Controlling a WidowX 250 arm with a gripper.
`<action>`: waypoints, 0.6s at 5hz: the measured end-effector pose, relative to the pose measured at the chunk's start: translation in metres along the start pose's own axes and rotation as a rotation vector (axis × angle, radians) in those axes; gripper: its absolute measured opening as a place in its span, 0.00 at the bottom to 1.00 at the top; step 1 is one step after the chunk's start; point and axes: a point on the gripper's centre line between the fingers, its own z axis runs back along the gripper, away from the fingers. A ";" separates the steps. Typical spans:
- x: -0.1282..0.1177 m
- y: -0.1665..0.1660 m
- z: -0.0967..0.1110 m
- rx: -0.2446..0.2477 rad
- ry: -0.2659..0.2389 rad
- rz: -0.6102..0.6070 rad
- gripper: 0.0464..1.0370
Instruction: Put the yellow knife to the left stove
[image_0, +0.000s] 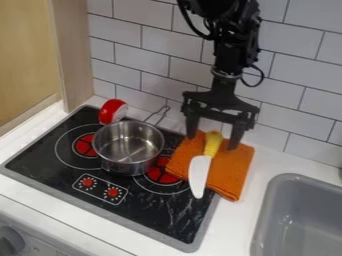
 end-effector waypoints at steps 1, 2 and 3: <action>0.001 -0.002 -0.002 -0.006 -0.004 -0.007 0.96; 0.001 -0.002 -0.005 -0.005 0.003 -0.005 0.96; 0.001 -0.002 -0.006 -0.010 0.005 -0.002 0.92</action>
